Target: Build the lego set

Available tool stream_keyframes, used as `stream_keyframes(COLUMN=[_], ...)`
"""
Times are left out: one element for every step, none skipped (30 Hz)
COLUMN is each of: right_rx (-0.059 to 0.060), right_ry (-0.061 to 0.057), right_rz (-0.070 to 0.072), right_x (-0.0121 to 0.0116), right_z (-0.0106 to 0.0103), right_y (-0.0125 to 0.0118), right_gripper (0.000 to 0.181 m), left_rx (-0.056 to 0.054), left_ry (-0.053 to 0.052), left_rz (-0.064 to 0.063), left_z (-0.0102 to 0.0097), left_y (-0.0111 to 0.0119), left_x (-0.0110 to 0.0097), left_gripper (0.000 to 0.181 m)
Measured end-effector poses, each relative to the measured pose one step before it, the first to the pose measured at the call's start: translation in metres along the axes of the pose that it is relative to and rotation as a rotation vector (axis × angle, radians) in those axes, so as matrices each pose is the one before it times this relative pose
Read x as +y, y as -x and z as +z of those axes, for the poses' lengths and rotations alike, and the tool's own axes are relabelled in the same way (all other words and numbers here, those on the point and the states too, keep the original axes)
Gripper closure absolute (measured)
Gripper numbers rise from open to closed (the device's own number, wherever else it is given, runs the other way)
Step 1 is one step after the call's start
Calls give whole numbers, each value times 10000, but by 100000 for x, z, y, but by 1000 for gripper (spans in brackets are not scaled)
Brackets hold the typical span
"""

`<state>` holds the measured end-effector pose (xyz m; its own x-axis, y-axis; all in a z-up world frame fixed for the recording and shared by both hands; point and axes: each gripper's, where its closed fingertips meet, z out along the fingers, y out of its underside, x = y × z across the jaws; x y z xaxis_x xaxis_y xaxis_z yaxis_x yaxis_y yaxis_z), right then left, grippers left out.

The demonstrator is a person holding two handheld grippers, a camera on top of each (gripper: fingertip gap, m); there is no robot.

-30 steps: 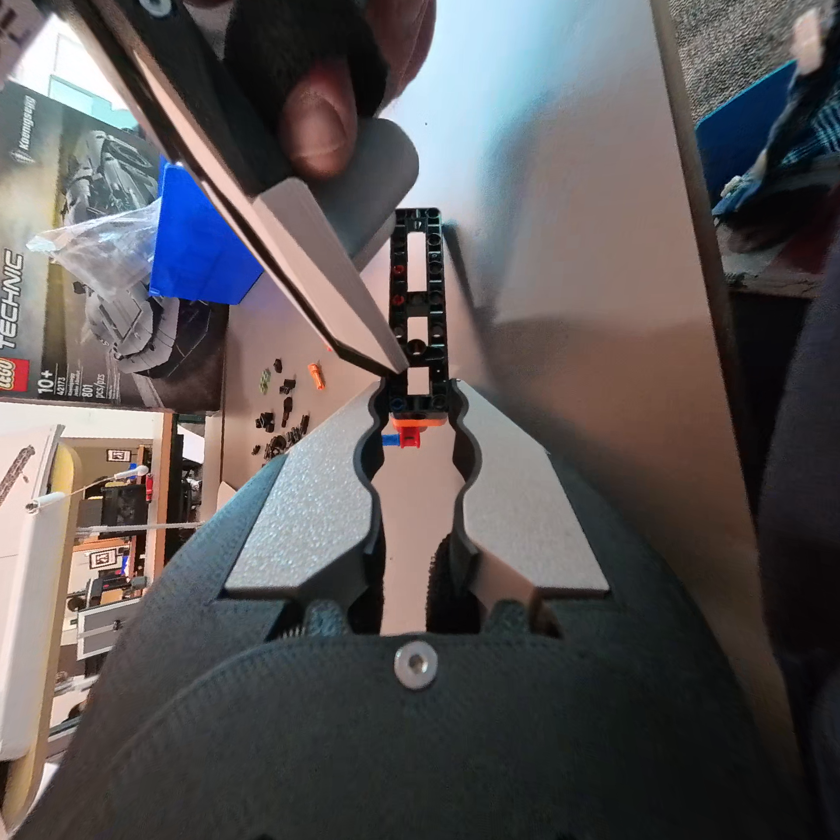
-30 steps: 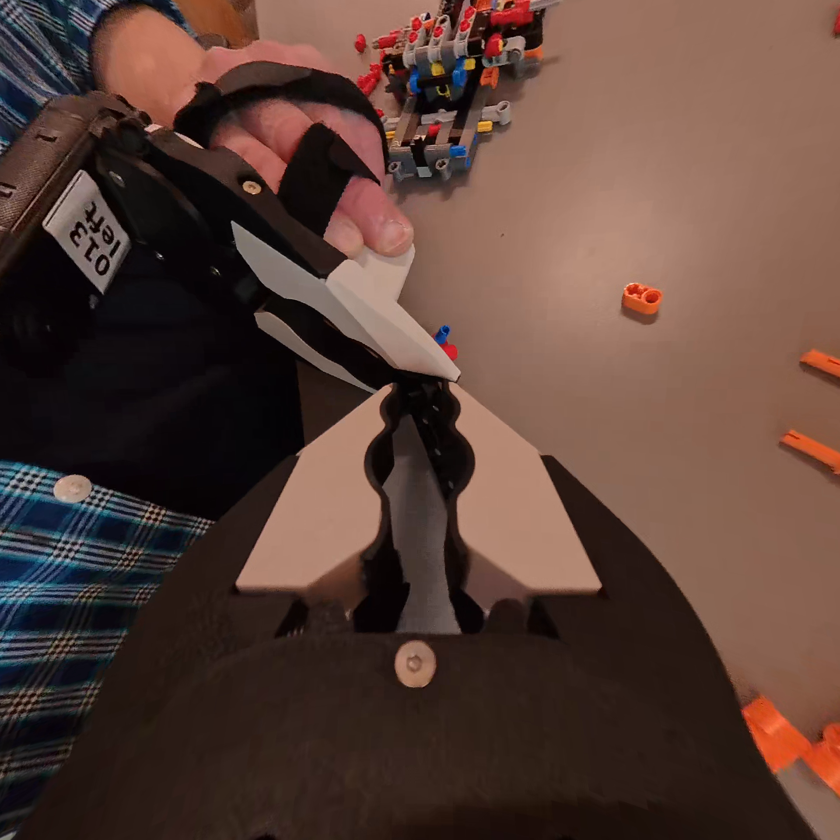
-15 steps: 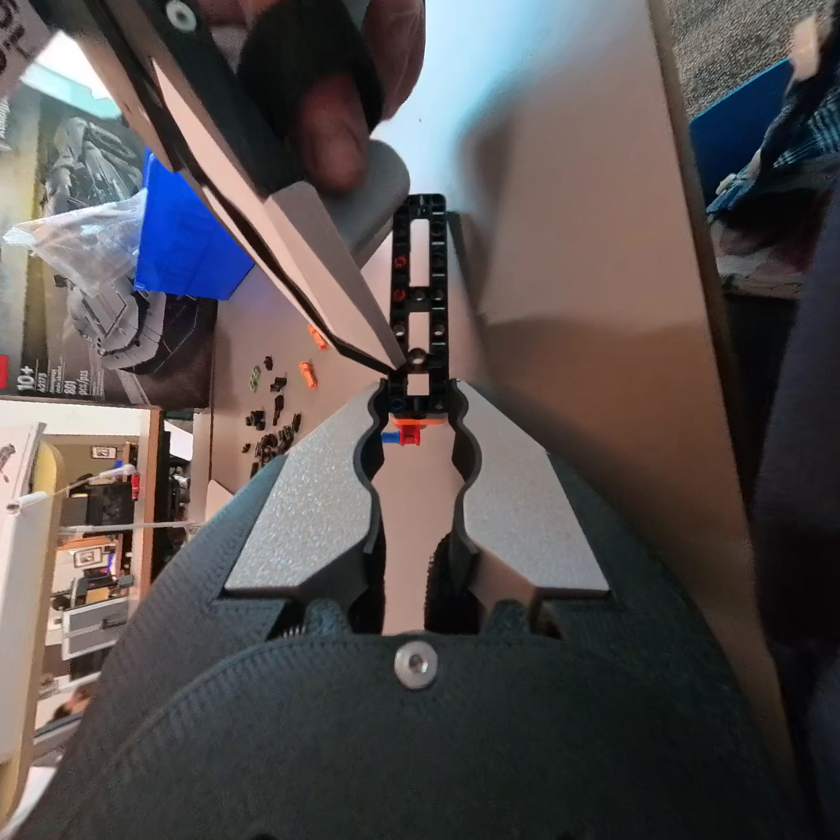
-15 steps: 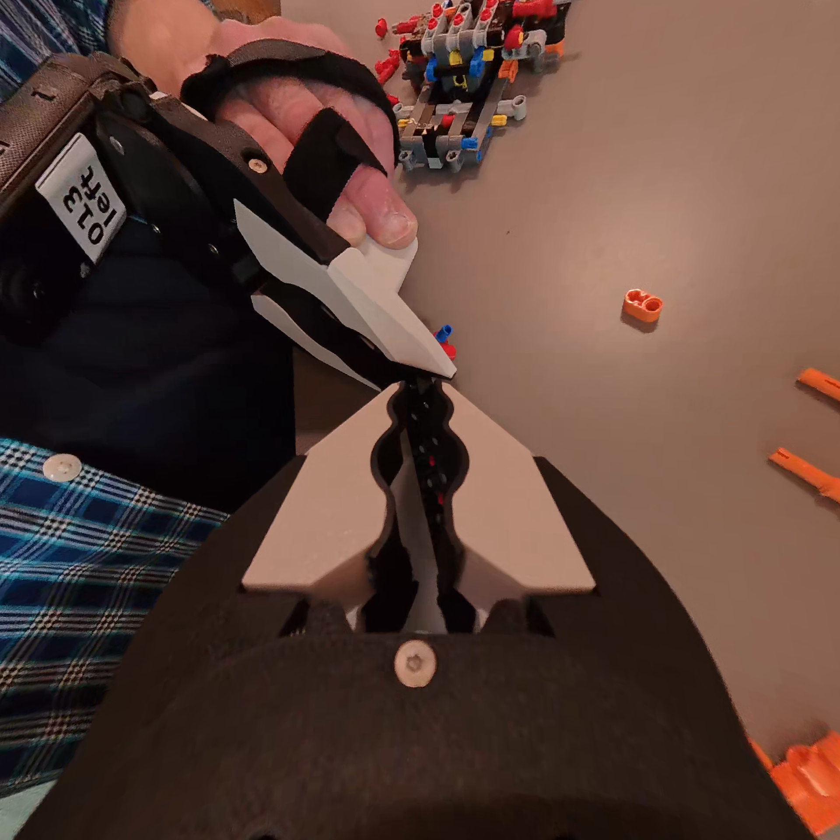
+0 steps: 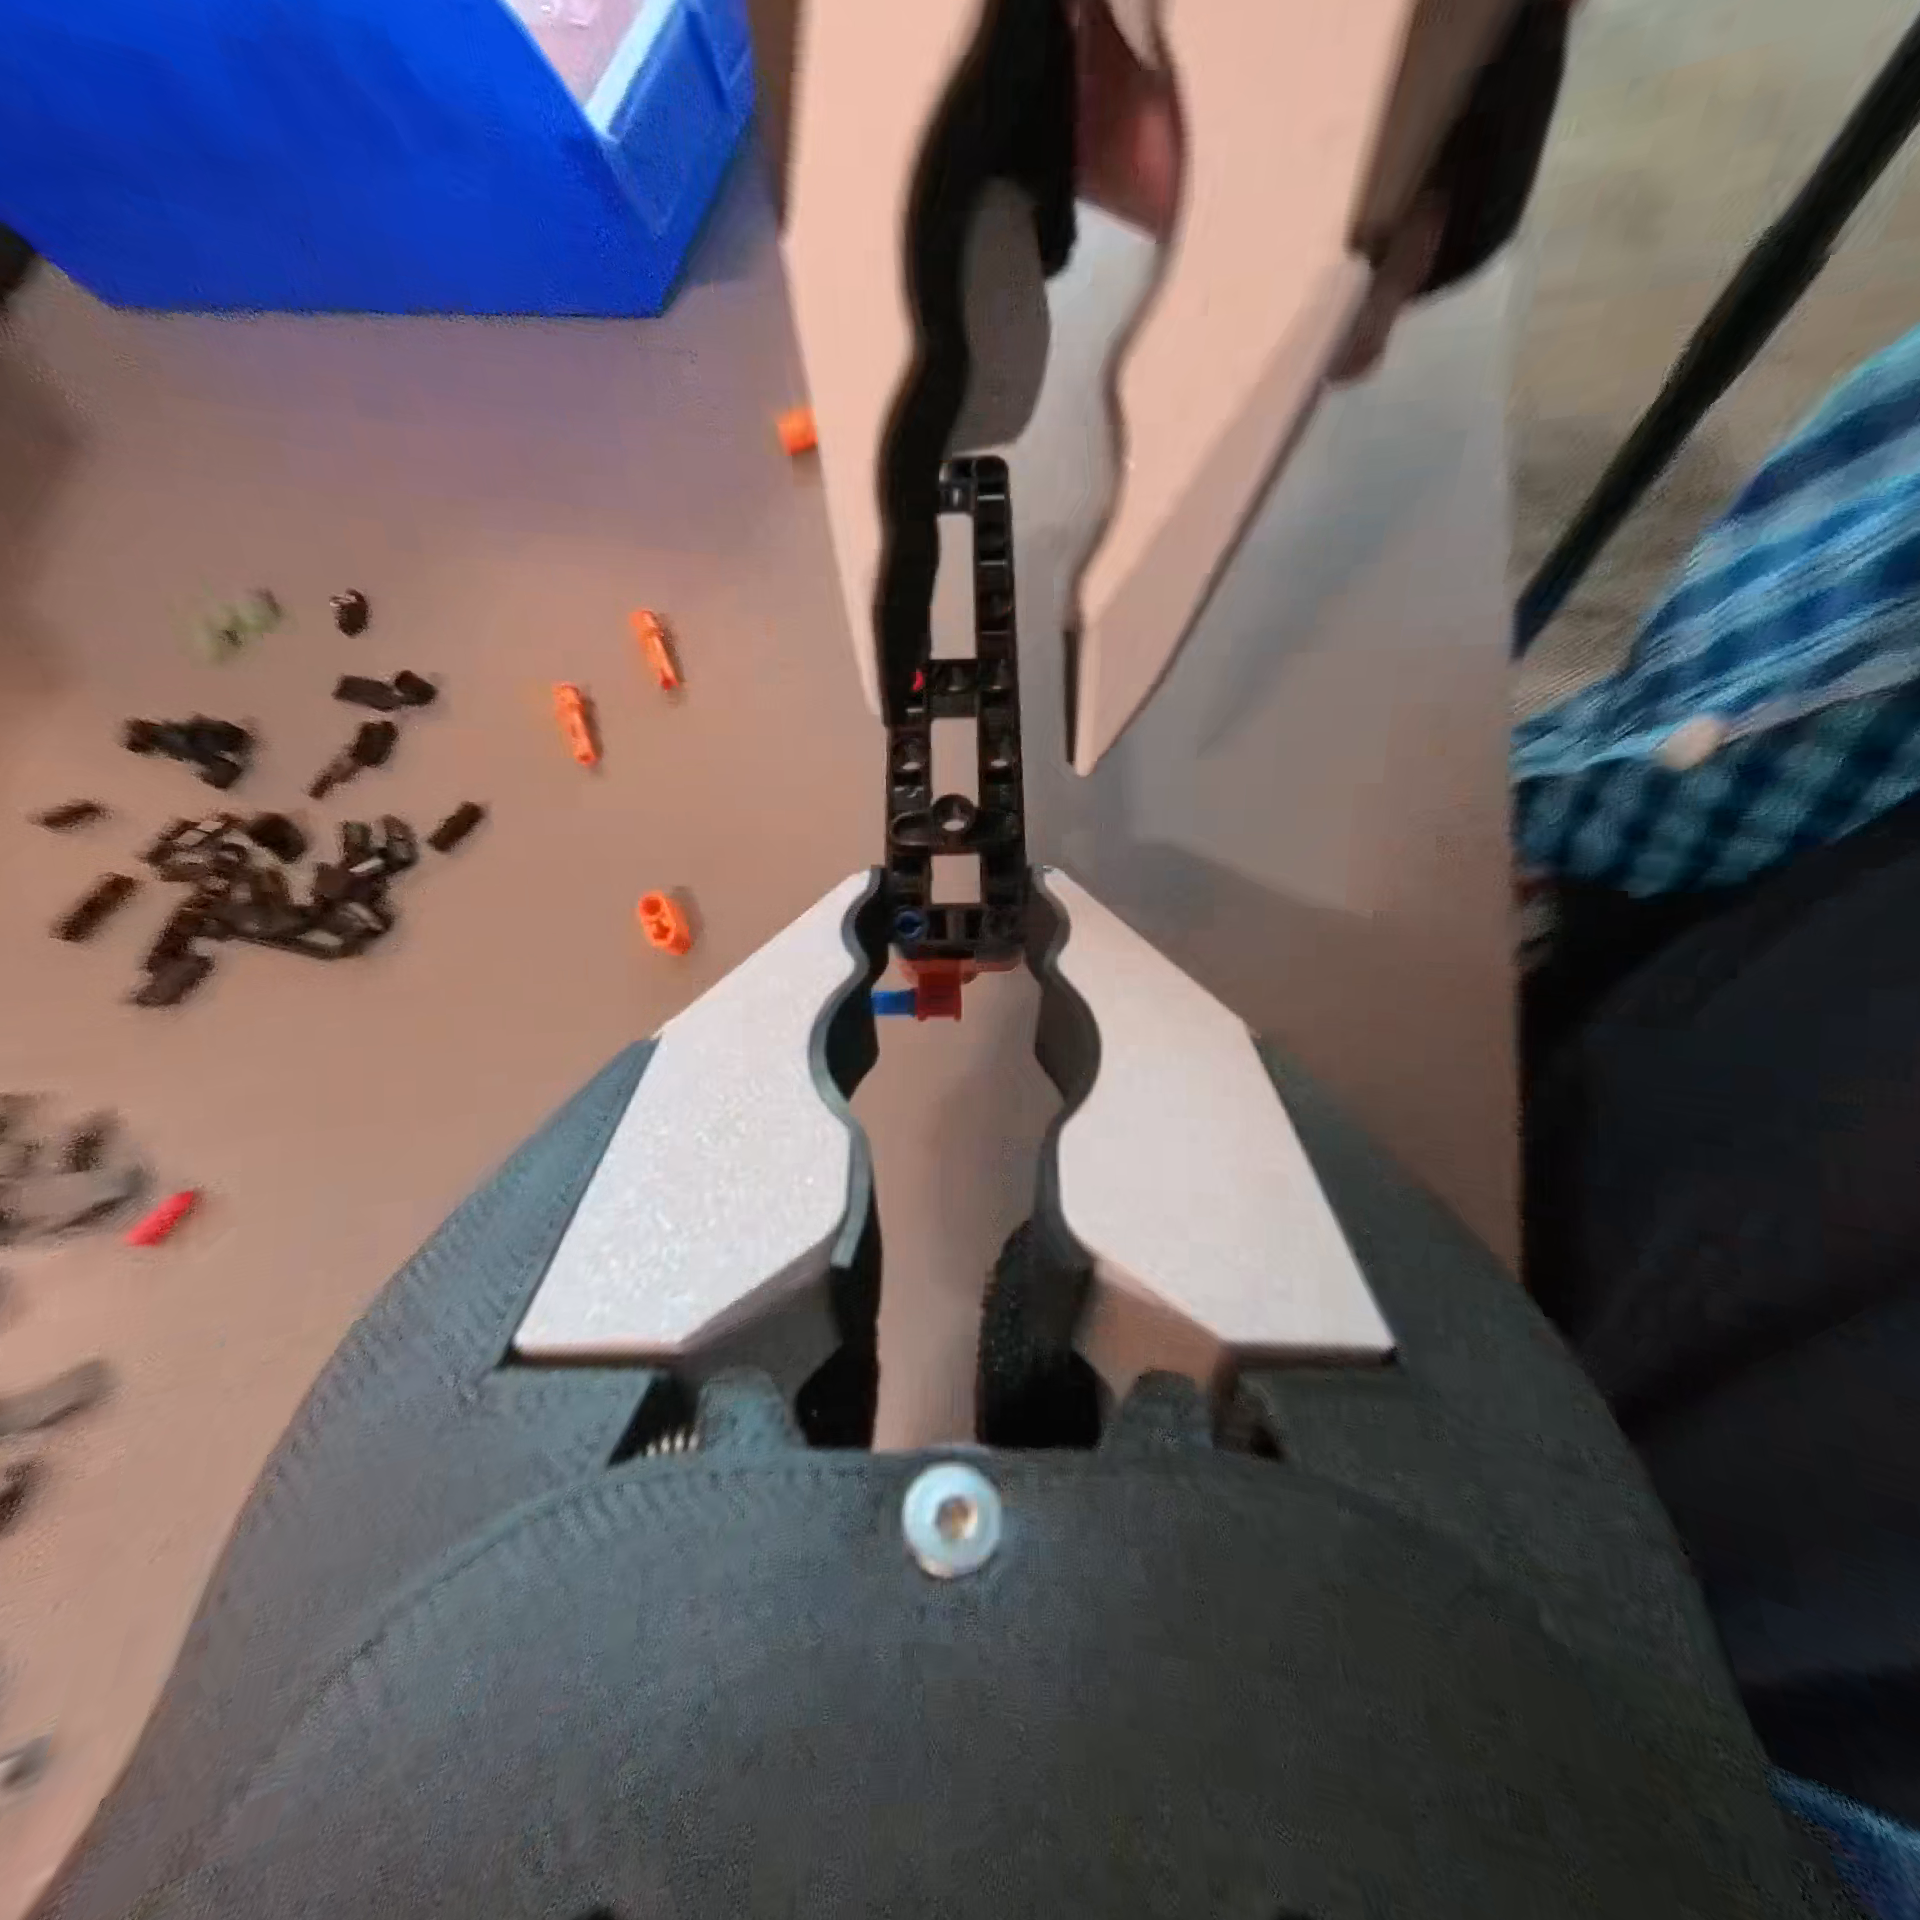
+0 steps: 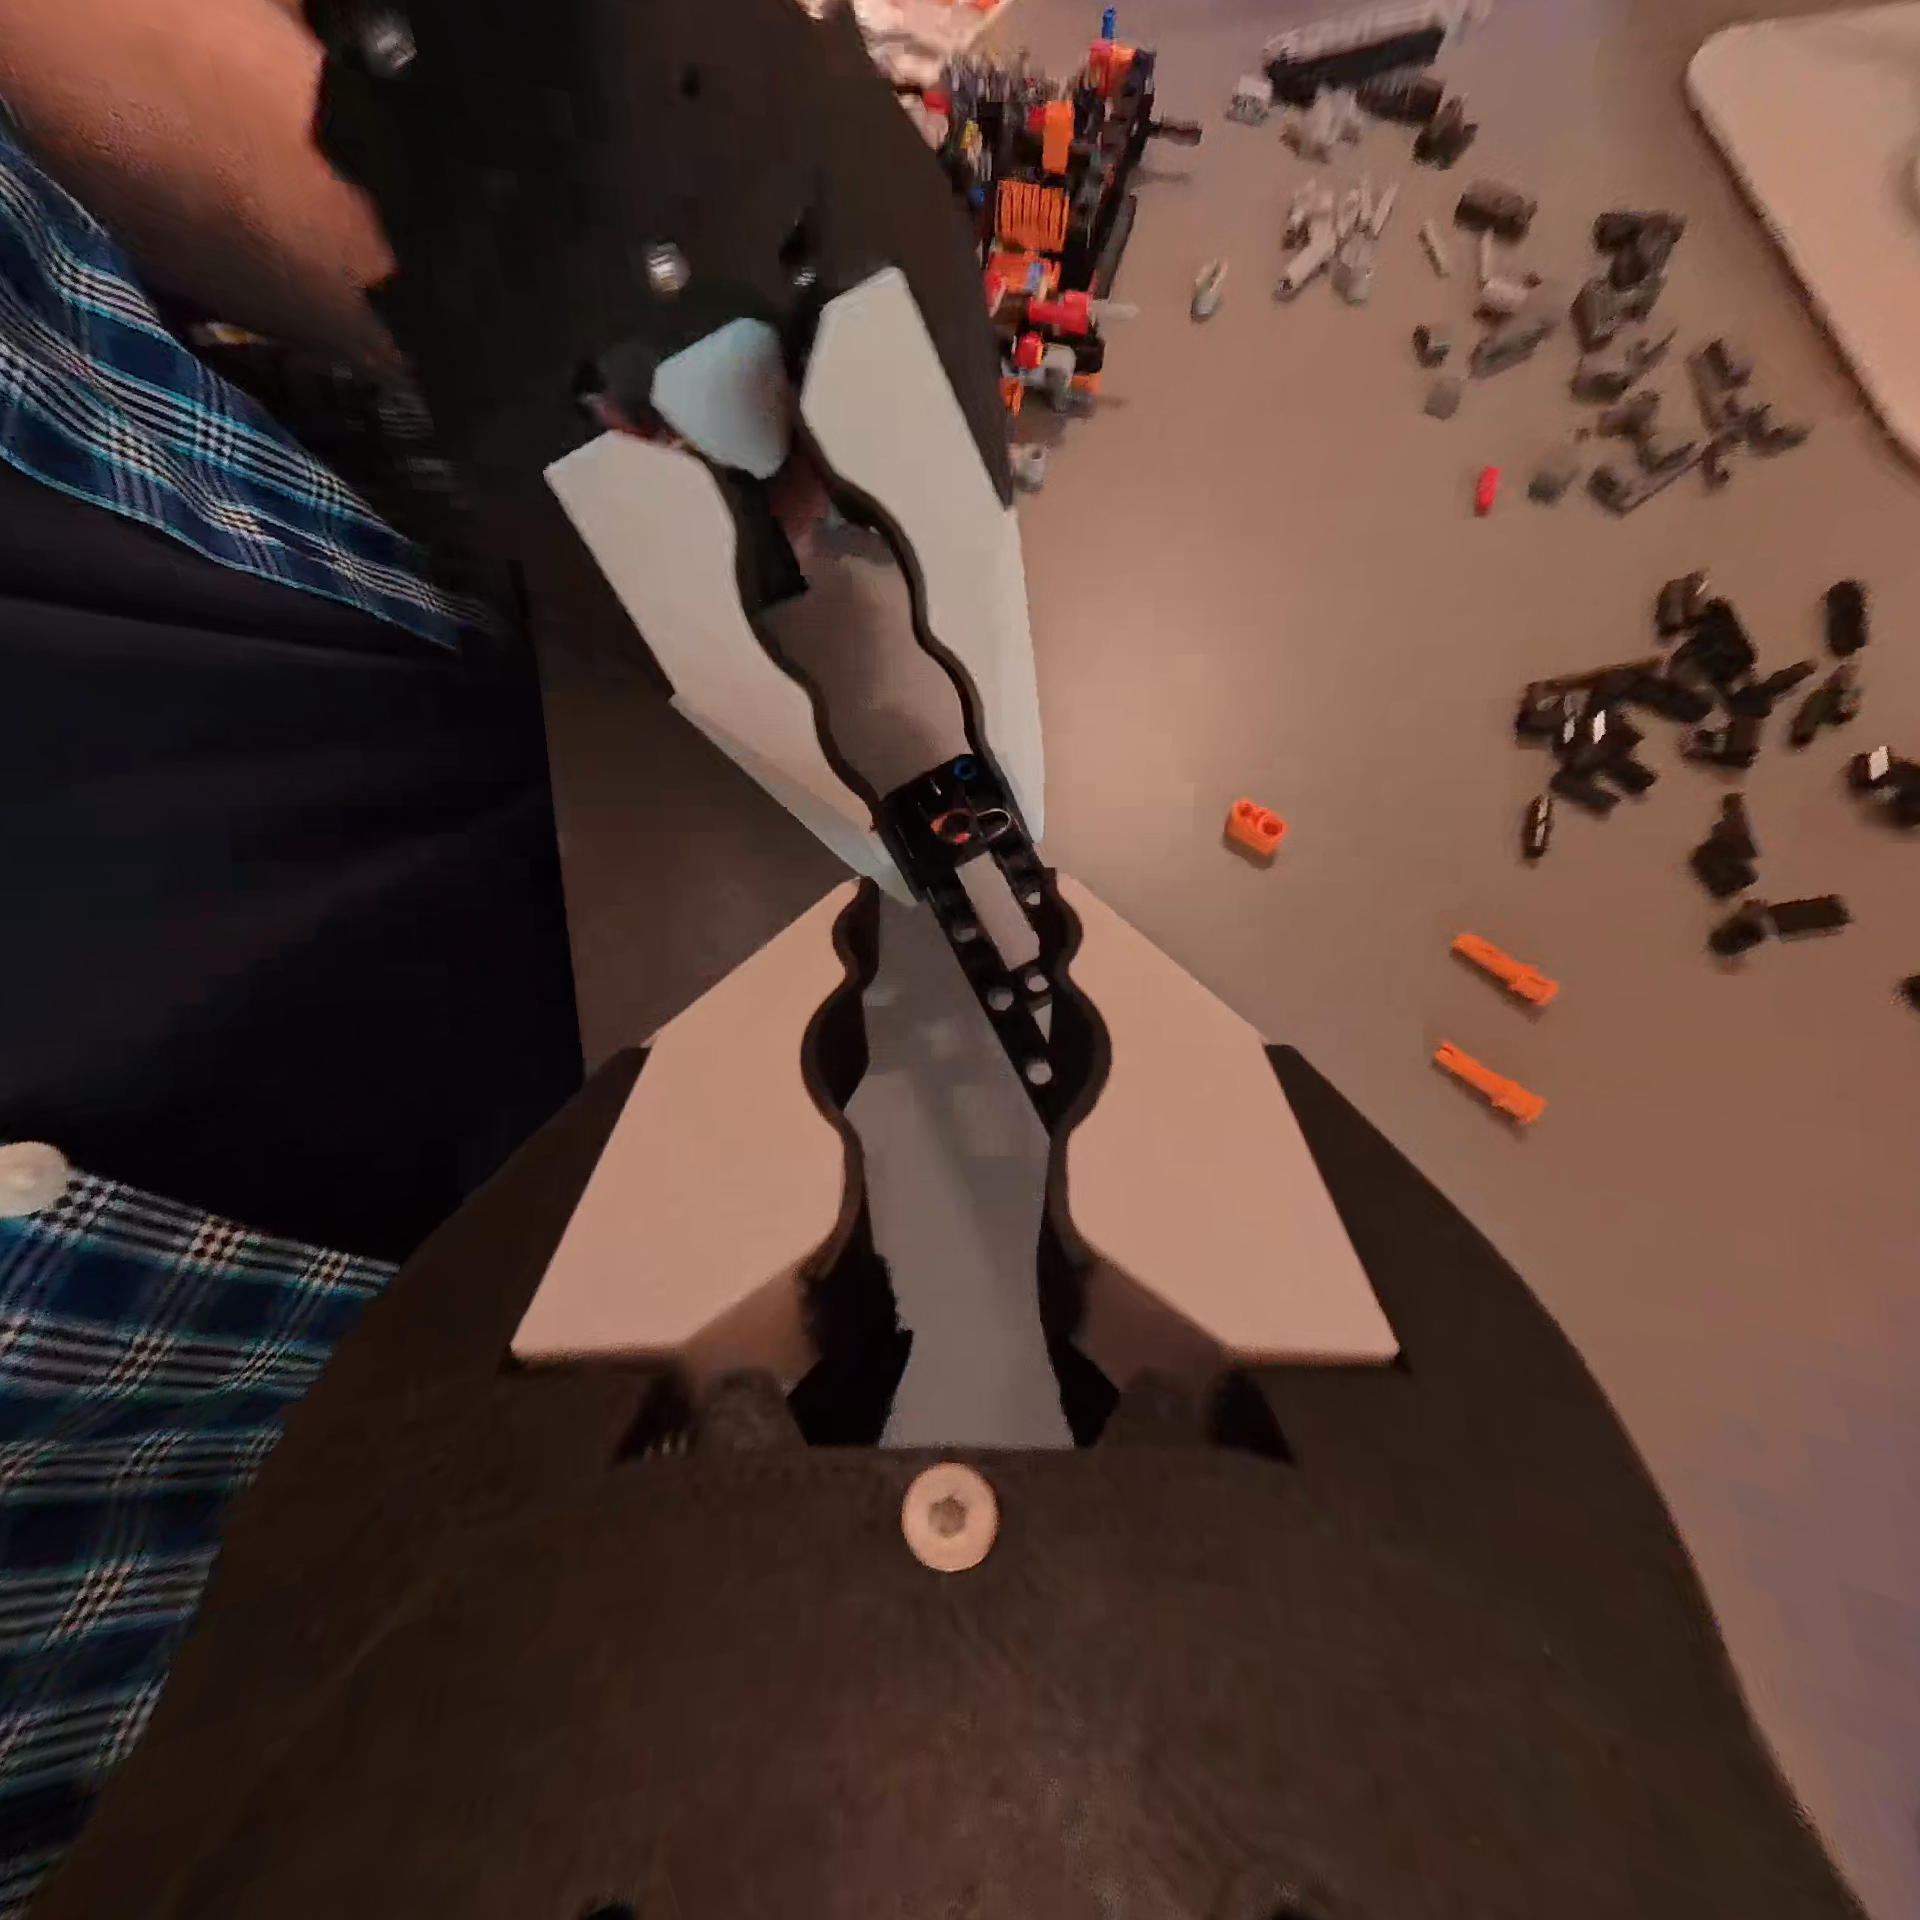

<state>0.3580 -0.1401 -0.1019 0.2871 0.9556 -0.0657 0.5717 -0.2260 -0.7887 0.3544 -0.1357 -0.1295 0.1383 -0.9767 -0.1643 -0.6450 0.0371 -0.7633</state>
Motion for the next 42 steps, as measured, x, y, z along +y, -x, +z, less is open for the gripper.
stream_keyframes(right_rx=[271, 382, 343, 328, 252, 156, 154, 105, -45, -38, 28, -53, -273, -219, -210, -393, -288, -302, -655, -617, -490, -521, -351, -58, -64, -177, -37, 5, 51, 157, 154, 157, 295, 286, 259, 538, 452, 218, 508, 738, 643, 568], right_ry=[-145, -1, 15, 3, 148, 251, 119, -96, -85, -10, -28, -57, 9, -16, -33, 60, 27, -5, 165, 151, 2, -19, -23, -9, 122, 115, -13, 16, 74, -66, -143, -51, -119, -124, -72, -73, -124, -117, -122, -22, 112, 190], right_rz=[-345, -499, -642, -581, -399, -219, -70, 118, 329, 335, 225, 259, 321, 211, 127, 168, 145, 184, 321, 323, 209, 180, 96, -8, -61, -30, -23, -73, -72, 28, 102, 141, 107, 88, 102, 147, 147, 120, 98, 119, 45, -32], right_x=[-428, -370, -428, -465, -163, 114, 50, -129, -40, 146, 169, 142, 172, 124, 93, 157, 78, 100, 348, 269, 24, -63, -138, -156, 37, 44, -147, -84, 48, -139, -193, -27, -155, -153, -24, 20, 0, 67, 78, 217, 434, 559], right_z=[-118, -123, -138, -153, -55, 18, -9, -105, -106, -45, 14, 89, 185, 219, 272, 370, 441, 510, 599, 591, 451, 301, 152, 51, -15, -43, -37, 1, 3, -87, -115, -116, -203, -309, -325, -359, -370, -352, -354, -379, -327, -209], right_y=[39, -35, 106, 54, -46, -79, -151, -209, -175, -242, -304, -238, 1, -76, -84, 135, -45, -52, 360, 277, 178, 259, 116, -185, -126, 70, -47, 5, -6, -144, -122, -75, -156, -63, -23, -420, -295, 60, -302, -641, -488, -346], right_gripper=[152, 151, 152, 152, 152, 152, 152, 149, 145, 141, 138, 136, 136, 135, 135, 134, 133, 136, 139, 141, 141, 145, 154, 160, 169, 170, 171, 171, 172, 172, 173, 173, 173, 173, 173, 174, 174, 174, 174, 174, 174, 174], left_rx=[419, 313, 375, 398, 318, 334, 204, -155, -343, -426, -531, -364, -219, -302, -301, -217, -429, -557, -668, -787, -391, -61, -17, -184, -143, -24, -59, -56, -30, -147, -159, -123, -205, -216, -200, -54, -56, -18, -20, 36, 38, 107], left_ry=[-202, -162, -147, -123, -215, -166, -7, 36, 152, 304, 319, 225, 130, 151, 140, 73, 150, 127, 210, 373, 109, -183, -216, 5, -11, -73, -3, -36, -50, 20, 40, -37, 14, 90, 101, 14, -46, -48, 11, 27, 45, -14], left_rz=[-632, -592, -557, -565, -509, -416, -245, 27, 274, 410, 548, 555, 443, 423, 472, 527, 652, 837, 1102, 1200, 893, 352, 143, 205, 257, 99, -47, -26, 7, 17, 19, -43, -125, -187, -178, -195, -287, -373, -359, -295, -320, -375], left_z=[-295, -286, -269, -263, -325, -296, -203, -207, -144, -70, -20, 4, -16, -6, -22, -60, -97, -187, -209, -173, -149, -212, -217, -139, -125, -40, 29, -10, -10, 34, 48, 6, 40, 88, 115, 61, -28, -63, -31, -21, -6, -72], left_y=[40, 153, 42, -5, 28, -86, -47, 269, 358, 340, 342, 59, -137, 13, 15, -104, 161, 237, 272, 392, -49, -304, -184, 128, 87, -39, 109, 166, 133, 306, 338, 334, 509, 536, 520, 296, 317, 270, 264, 128, 141, 85], left_x=[-326, -258, -212, -157, -281, -229, -7, 95, 265, 437, 453, 322, 167, 216, 232, 158, 238, 157, 148, 269, -86, -462, -434, -74, -34, -35, 143, 140, 97, 172, 170, 36, 119, 238, 292, 187, 120, 88, 152, 182, 228, 194], left_gripper=[156, 156, 156, 156, 156, 156, 156, 156, 156, 156, 156, 156, 156, 156, 156, 156, 156, 156, 156, 156, 156, 156, 156, 156, 156, 156, 156, 156, 155, 154, 154, 153, 153, 153, 146, 141, 138, 133, 127, 121, 115, 109])
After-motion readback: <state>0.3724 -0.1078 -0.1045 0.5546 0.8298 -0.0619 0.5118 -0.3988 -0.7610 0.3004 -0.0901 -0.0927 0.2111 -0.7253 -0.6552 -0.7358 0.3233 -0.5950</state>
